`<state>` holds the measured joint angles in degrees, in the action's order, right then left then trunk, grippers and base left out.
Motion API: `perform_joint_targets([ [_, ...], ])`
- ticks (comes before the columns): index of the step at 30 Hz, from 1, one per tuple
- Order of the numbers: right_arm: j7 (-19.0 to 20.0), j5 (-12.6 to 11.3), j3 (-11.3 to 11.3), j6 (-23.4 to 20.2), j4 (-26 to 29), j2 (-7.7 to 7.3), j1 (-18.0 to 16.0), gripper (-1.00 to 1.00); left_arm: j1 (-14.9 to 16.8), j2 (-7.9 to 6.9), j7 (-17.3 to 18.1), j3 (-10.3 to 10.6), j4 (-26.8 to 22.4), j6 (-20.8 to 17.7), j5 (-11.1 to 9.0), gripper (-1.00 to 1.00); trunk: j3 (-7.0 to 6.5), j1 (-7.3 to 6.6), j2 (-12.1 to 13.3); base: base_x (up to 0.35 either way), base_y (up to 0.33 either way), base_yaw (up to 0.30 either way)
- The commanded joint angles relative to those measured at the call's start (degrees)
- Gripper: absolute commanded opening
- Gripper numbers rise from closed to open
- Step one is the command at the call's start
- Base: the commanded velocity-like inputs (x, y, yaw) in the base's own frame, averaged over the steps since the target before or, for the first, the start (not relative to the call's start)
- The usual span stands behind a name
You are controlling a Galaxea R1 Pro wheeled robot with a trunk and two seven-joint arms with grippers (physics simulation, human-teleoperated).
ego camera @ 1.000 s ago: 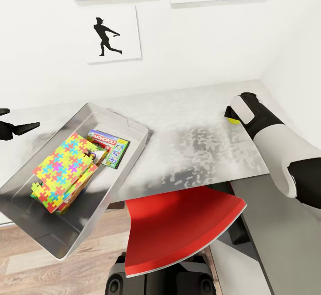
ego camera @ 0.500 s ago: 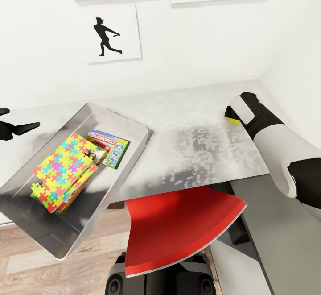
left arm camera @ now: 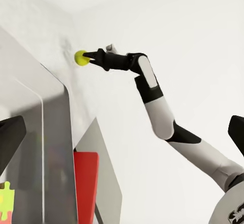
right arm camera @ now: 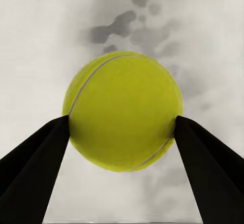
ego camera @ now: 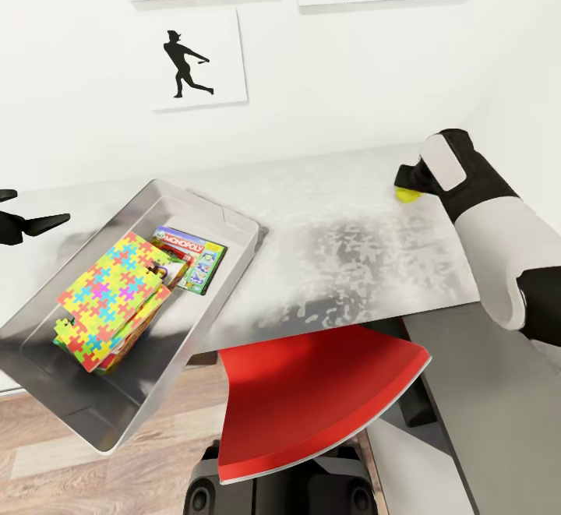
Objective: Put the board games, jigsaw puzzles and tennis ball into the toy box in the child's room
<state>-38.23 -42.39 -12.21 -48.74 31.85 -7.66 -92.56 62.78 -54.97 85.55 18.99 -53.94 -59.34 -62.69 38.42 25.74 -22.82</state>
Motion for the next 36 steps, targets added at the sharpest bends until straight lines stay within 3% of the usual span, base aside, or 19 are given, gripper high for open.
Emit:
perform_joint_targets([
  [1, -0.49, -0.67, -0.07, -2.23, 1.90, -0.08, -0.16, -1.00, 0.14, -0.07, 0.40, 0.35, 0.06, -0.60, -0.12, 1.00, 0.09, 0.04, -0.10, 0.000, 0.000, 0.000],
  [4, -0.46, -0.74, 0.71, -8.72, 5.95, -0.13, -0.88, -1.00, 0.14, -0.07, 0.40, 0.35, 0.06, -0.60, -0.10, 1.00, 0.09, 0.04, -0.10, 0.000, 0.000, 0.000],
  [6, -0.45, -0.76, 1.37, -10.34, 7.01, -0.18, -1.30, -1.00, 0.14, -0.11, 0.40, 0.35, 0.09, -0.60, -0.13, 1.00, 0.09, 0.04, -0.10, 0.000, 0.000, 0.000],
  [14, -0.43, -1.09, 6.47, -11.26, 12.46, -0.05, -1.62, -1.00, 0.14, -0.14, 0.28, 0.35, 0.75, -0.60, -0.08, 1.00, 0.09, 0.04, -0.10, 0.000, 0.000, 0.000],
  [36, -0.34, -0.95, 6.31, -11.26, 13.91, 0.45, -0.18, -1.00, 0.14, -0.23, 0.05, 0.35, 2.87, -0.60, 1.05, 1.00, -1.22, 0.04, -0.10, 0.000, 0.000, -0.034],
])
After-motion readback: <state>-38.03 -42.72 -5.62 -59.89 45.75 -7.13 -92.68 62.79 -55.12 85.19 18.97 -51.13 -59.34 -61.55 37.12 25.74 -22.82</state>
